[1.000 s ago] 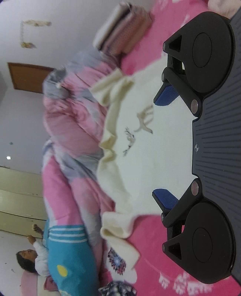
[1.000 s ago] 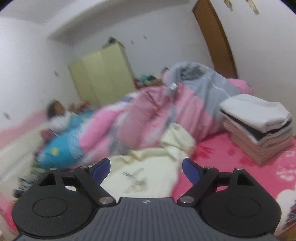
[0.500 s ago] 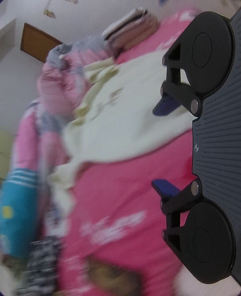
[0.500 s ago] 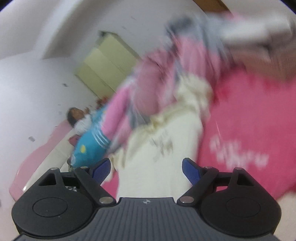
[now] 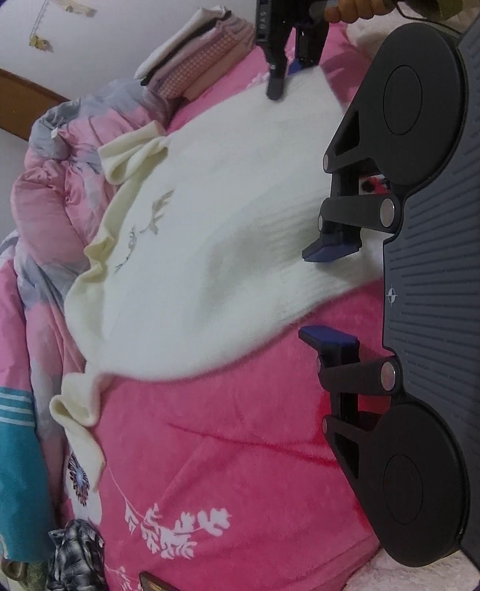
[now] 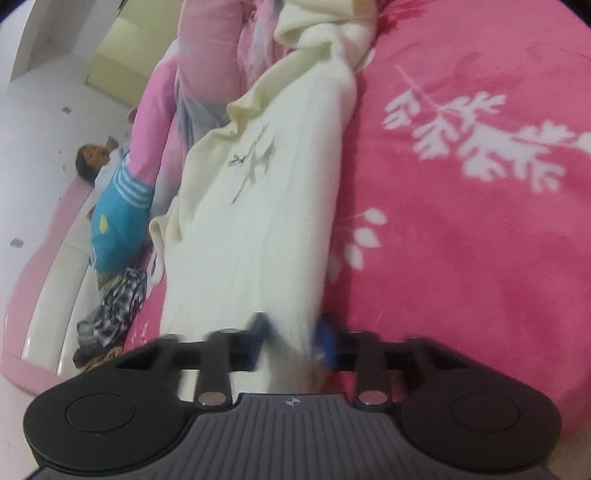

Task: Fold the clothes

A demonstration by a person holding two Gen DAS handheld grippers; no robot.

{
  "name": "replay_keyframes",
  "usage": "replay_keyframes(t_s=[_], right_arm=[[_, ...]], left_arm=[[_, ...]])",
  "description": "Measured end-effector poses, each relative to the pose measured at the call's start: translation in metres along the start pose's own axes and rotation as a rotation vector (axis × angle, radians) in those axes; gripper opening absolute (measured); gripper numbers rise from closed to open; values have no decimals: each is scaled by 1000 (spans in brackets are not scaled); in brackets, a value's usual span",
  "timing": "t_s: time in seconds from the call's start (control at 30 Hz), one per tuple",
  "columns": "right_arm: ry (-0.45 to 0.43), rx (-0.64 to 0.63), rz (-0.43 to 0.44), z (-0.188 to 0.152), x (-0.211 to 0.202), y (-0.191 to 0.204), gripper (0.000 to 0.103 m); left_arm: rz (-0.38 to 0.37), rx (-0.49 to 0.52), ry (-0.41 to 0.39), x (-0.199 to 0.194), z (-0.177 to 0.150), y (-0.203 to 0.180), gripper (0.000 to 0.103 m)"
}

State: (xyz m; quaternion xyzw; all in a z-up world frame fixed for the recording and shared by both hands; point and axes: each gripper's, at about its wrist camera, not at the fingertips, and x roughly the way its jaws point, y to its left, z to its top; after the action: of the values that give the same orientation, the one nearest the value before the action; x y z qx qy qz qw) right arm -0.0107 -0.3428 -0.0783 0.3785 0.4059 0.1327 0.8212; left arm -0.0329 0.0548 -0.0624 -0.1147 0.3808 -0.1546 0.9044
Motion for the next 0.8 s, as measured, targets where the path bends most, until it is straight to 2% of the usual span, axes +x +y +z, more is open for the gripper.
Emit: replay_keyframes(t_s=[0.07,0.17,0.27,0.33,0.4,0.43,0.53,0.6,0.67,0.8], right_arm=[[-30,-11,3,1,-8,2,15],[-140,-37,15,8,-38,6,13],[-168,-71,-39,10,-49,8,15],[-130,-59,-125,11,-40,2,21],[-171,-77,-207,7,-46,1,34],[-192,-86,-248,5,-50,1,34],[-279,-261,-273,-9,-63,33,35],[-310,-407,-258,-20,-64,58,41],[-268,-618,-206,-39,-46,91,48],[-132,-999,-108,-92,3,144,48]], left_arm=[[2,1,0,1,0,1,37],[4,6,1,1,1,1,37],[-1,2,-1,2,1,1,37],[-9,-3,-3,1,0,3,37],[-18,-11,-2,1,0,4,37],[-23,-14,0,1,0,5,37],[-39,-25,3,0,1,8,37],[-54,-47,3,0,2,11,37],[-72,-77,2,-2,3,16,37],[-79,-137,-13,-13,7,30,37]])
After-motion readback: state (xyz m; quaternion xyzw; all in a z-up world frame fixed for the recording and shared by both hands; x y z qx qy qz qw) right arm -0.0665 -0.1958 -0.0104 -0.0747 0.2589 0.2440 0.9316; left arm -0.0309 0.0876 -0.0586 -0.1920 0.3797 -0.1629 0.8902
